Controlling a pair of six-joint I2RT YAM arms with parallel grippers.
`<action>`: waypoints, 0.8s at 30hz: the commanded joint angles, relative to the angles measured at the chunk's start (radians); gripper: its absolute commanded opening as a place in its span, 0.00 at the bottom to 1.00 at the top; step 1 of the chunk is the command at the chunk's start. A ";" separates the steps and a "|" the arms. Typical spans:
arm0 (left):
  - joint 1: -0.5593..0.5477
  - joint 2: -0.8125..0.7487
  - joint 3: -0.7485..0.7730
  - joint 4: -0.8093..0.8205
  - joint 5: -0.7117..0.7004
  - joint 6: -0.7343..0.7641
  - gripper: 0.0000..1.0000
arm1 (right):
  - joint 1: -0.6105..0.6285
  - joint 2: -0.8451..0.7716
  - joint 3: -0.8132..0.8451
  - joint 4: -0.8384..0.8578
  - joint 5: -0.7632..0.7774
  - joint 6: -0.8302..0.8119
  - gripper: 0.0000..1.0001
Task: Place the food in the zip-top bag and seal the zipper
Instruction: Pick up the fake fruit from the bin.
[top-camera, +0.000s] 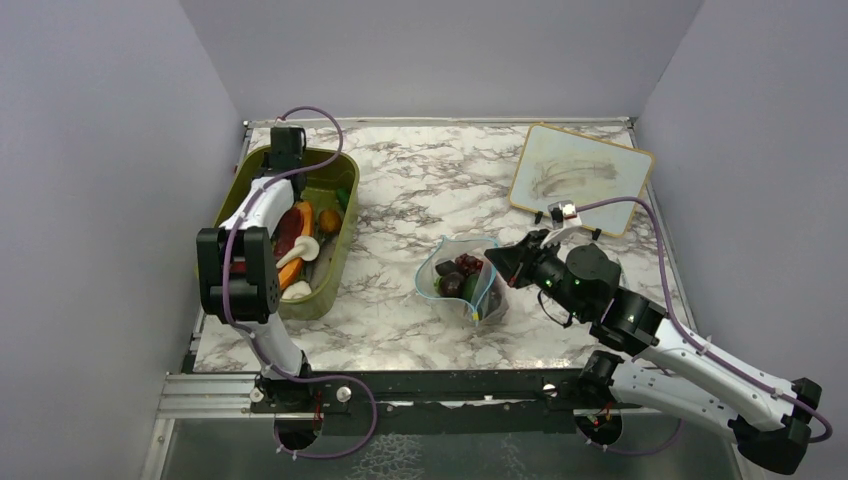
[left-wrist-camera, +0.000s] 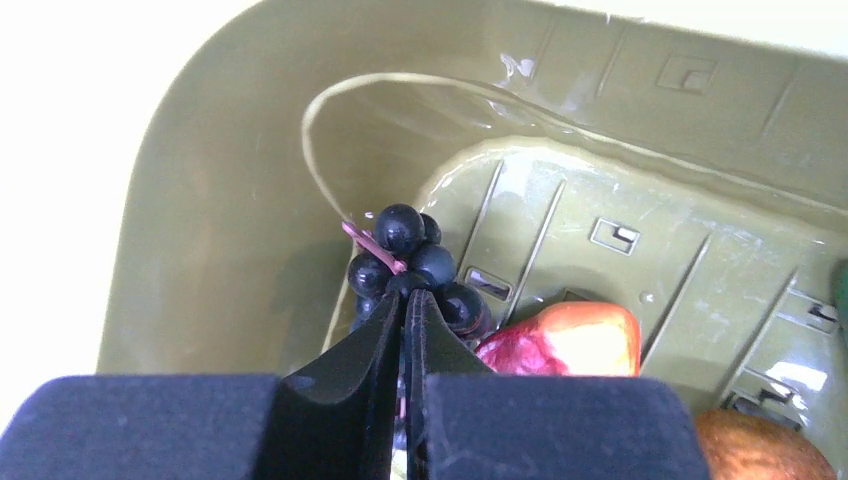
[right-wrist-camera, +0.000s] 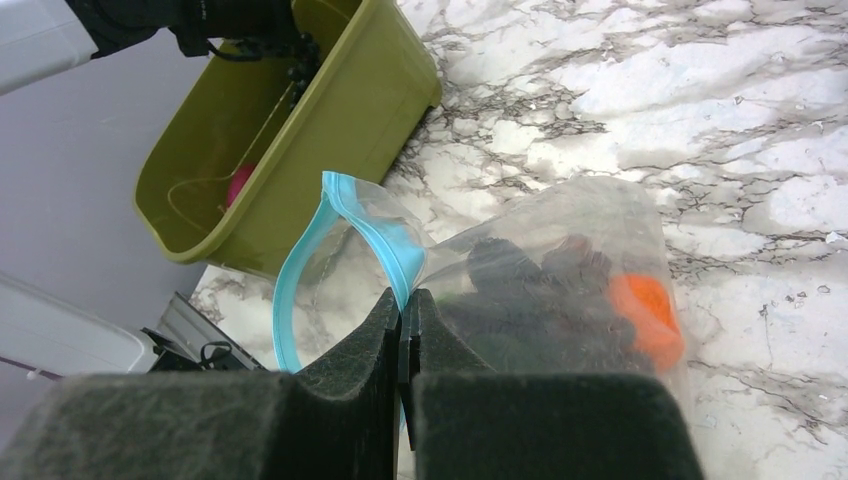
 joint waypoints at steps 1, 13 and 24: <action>-0.002 -0.089 -0.022 -0.030 0.043 -0.031 0.00 | 0.005 -0.026 -0.008 0.051 -0.003 0.012 0.01; -0.030 -0.330 -0.059 -0.077 0.152 -0.116 0.00 | 0.005 -0.023 -0.011 0.044 0.006 0.003 0.01; -0.043 -0.531 -0.050 -0.131 0.343 -0.192 0.00 | 0.006 0.002 0.031 0.027 0.016 -0.021 0.01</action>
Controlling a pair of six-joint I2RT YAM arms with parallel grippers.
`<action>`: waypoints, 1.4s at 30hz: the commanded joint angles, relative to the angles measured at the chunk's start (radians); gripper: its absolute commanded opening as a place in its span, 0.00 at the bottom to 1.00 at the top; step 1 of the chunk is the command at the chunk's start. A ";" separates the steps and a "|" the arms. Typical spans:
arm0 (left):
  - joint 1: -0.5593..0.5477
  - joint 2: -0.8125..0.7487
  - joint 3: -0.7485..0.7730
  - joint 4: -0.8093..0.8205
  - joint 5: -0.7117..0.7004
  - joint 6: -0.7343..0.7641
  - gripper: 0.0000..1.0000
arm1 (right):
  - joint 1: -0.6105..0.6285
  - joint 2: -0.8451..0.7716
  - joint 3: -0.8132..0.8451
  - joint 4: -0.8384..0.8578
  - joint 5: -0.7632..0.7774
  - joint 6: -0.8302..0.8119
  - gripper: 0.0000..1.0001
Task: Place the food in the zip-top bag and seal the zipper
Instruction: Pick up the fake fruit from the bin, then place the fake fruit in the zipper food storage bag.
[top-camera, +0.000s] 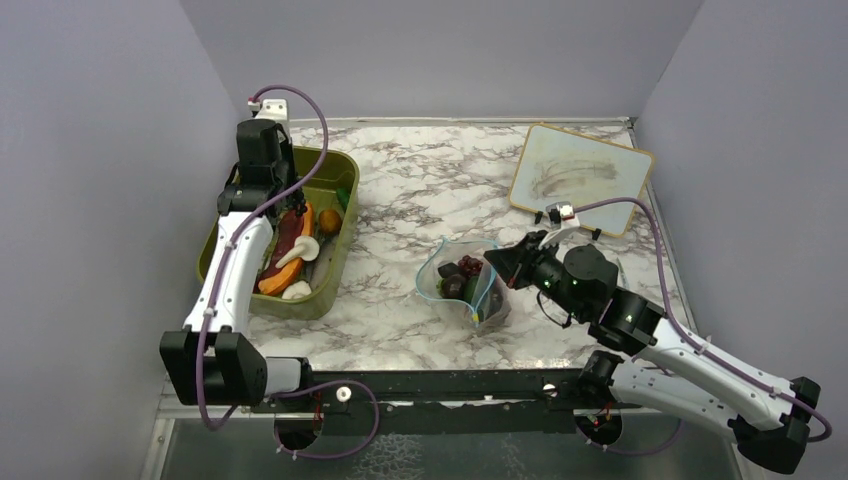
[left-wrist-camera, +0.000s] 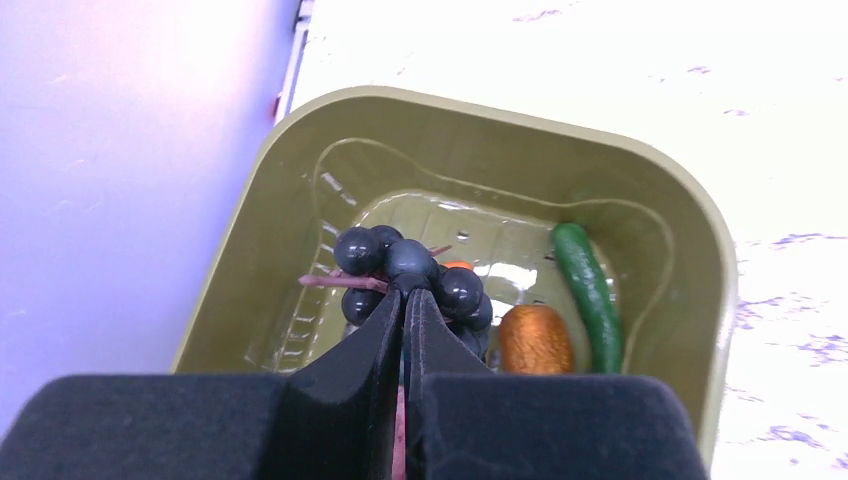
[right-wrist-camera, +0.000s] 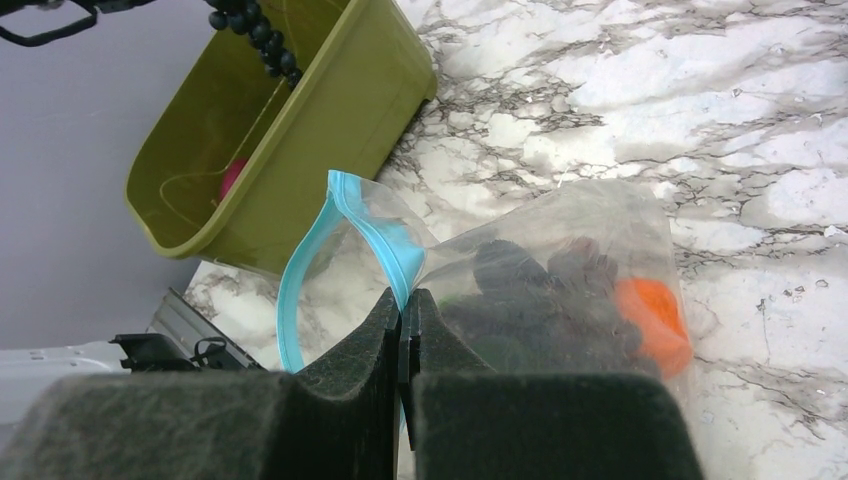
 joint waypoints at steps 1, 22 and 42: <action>-0.005 -0.095 0.003 -0.030 0.128 -0.066 0.00 | 0.006 0.004 0.044 0.028 0.014 -0.007 0.01; -0.026 -0.234 0.132 -0.018 0.720 -0.281 0.00 | 0.005 0.115 0.062 0.057 0.017 0.100 0.01; -0.220 -0.306 -0.083 0.436 1.035 -0.724 0.00 | 0.005 0.216 0.097 0.128 0.039 0.203 0.01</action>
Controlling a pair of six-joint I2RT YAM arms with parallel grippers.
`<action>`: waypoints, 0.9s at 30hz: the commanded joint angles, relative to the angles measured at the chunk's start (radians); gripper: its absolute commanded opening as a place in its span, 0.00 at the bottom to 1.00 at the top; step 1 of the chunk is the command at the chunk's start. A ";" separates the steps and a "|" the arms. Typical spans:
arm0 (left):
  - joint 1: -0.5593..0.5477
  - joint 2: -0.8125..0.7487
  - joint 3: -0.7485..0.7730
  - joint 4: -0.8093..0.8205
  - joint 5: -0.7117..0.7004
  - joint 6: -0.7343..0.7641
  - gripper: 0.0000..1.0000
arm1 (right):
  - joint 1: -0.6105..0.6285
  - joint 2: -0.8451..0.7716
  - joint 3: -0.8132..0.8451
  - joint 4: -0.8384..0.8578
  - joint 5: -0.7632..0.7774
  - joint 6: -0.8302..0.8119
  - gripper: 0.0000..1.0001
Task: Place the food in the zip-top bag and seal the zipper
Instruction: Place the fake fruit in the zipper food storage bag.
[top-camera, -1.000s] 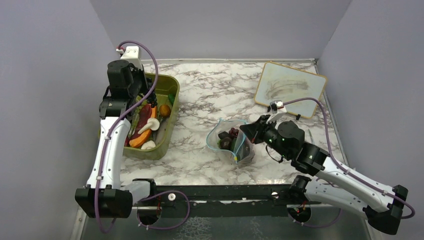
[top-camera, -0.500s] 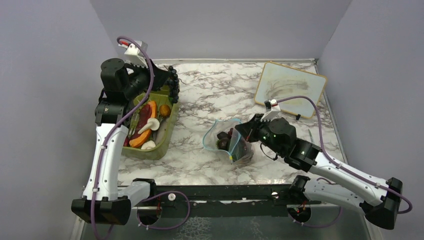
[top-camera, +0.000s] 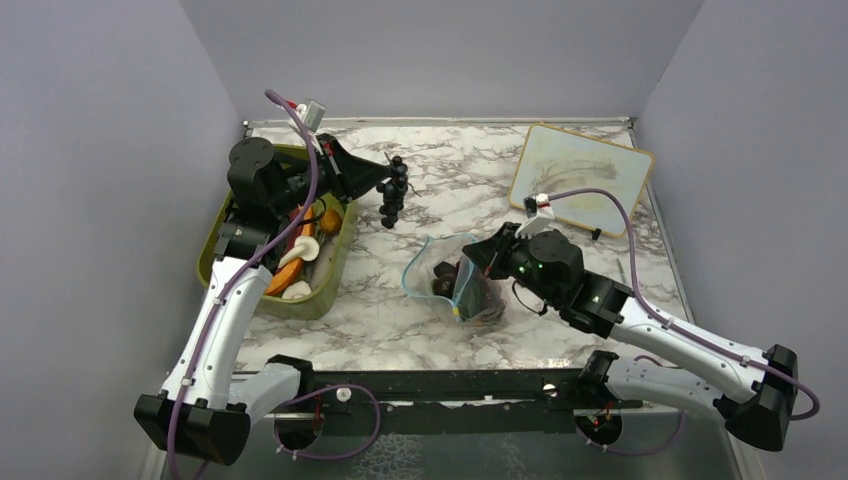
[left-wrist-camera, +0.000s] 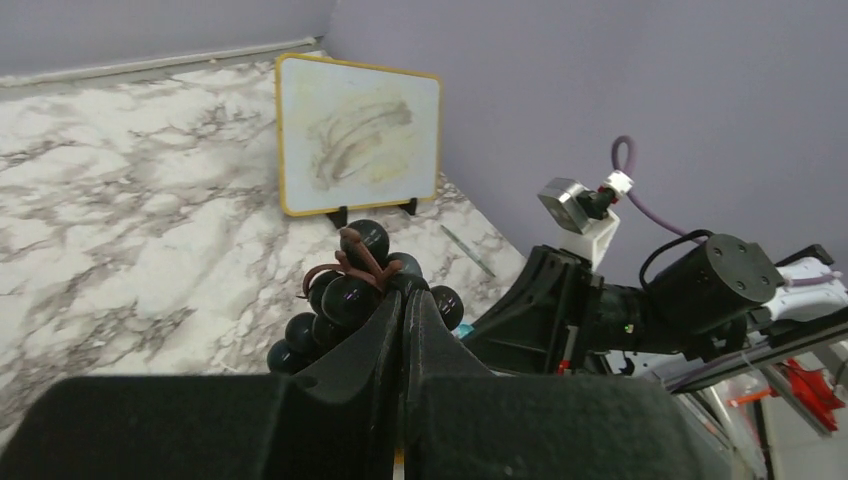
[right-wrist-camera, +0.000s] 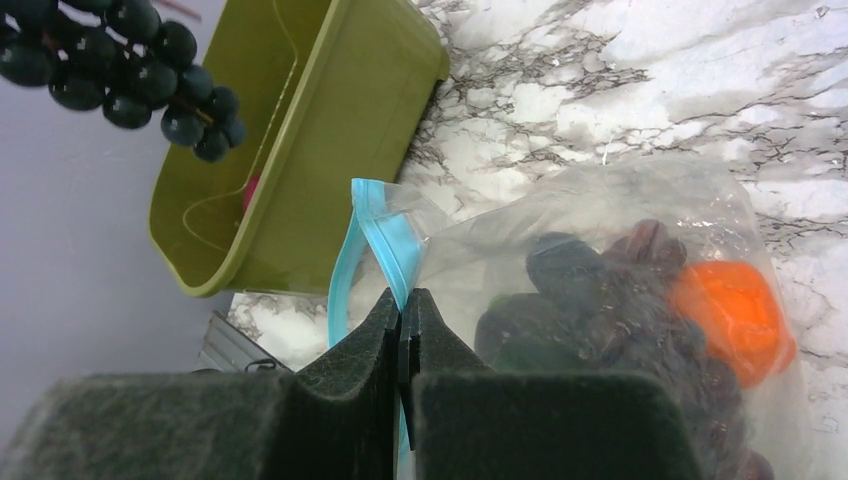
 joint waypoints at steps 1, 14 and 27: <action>-0.064 -0.039 -0.051 0.217 0.047 -0.172 0.00 | 0.005 0.008 0.051 0.057 0.036 0.018 0.01; -0.280 -0.023 -0.124 0.350 0.000 -0.253 0.00 | 0.006 0.025 0.073 0.085 0.074 0.046 0.01; -0.327 0.010 -0.258 0.369 0.017 -0.196 0.00 | 0.006 0.006 0.067 0.111 0.077 0.071 0.01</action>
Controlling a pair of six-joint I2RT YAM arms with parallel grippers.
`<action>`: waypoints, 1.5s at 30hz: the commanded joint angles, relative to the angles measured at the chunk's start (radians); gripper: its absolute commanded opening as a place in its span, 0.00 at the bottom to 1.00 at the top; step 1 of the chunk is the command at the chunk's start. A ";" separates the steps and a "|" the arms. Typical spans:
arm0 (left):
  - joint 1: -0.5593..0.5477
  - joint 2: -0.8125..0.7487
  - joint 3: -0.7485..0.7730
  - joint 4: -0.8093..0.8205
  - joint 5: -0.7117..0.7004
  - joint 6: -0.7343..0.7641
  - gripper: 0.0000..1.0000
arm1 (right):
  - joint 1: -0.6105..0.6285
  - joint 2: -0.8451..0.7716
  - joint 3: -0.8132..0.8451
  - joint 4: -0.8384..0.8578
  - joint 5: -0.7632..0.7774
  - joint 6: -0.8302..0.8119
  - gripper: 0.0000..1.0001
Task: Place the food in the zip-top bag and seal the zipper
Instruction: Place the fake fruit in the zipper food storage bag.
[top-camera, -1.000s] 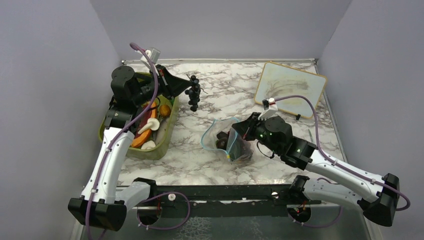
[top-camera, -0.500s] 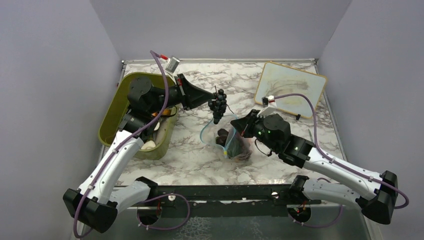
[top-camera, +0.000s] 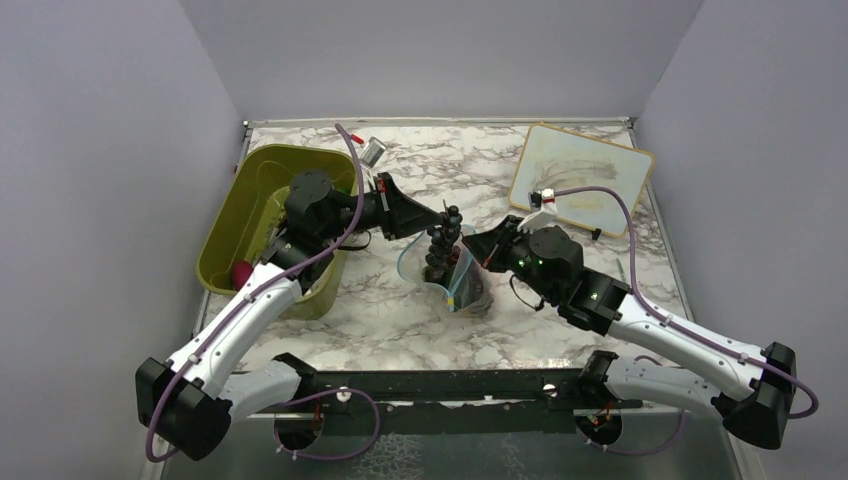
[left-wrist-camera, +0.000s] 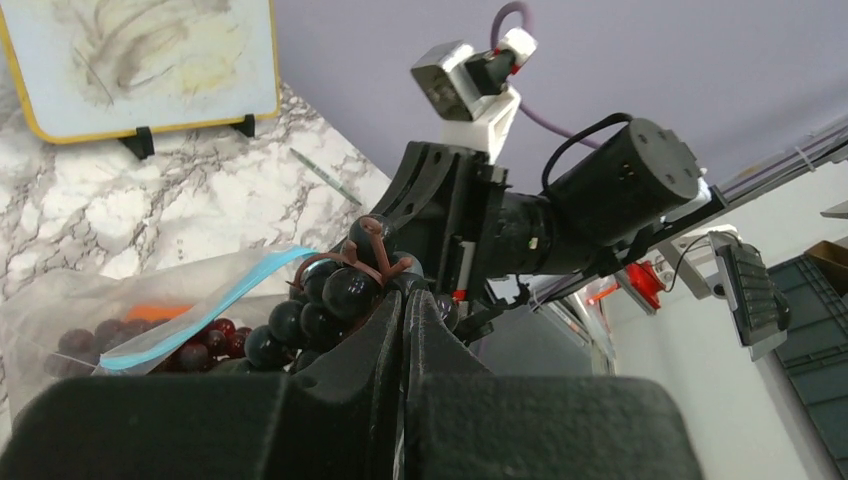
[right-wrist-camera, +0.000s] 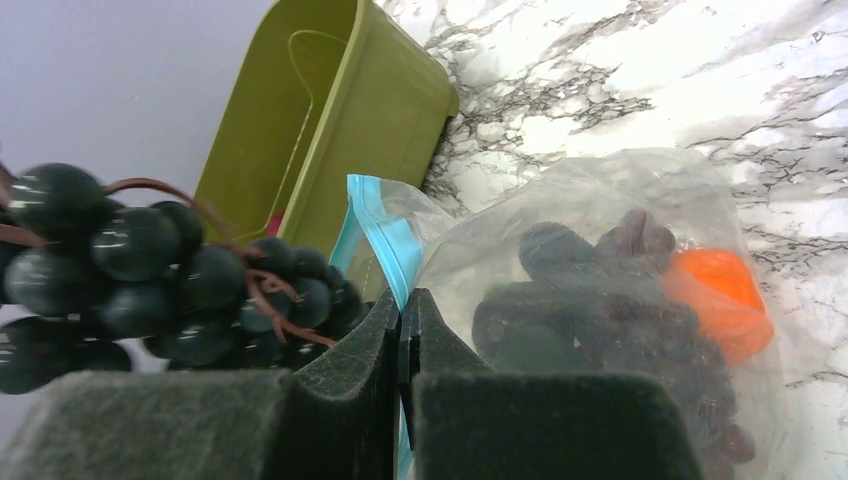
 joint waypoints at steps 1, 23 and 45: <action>-0.017 0.009 -0.021 0.047 0.010 0.029 0.00 | 0.006 -0.022 0.036 0.074 0.031 0.018 0.01; -0.021 0.082 -0.131 -0.126 -0.028 0.207 0.00 | 0.006 -0.080 -0.005 0.166 -0.029 -0.023 0.01; -0.045 -0.014 0.071 -0.482 -0.175 0.486 0.59 | 0.006 -0.090 0.037 0.086 -0.034 -0.126 0.01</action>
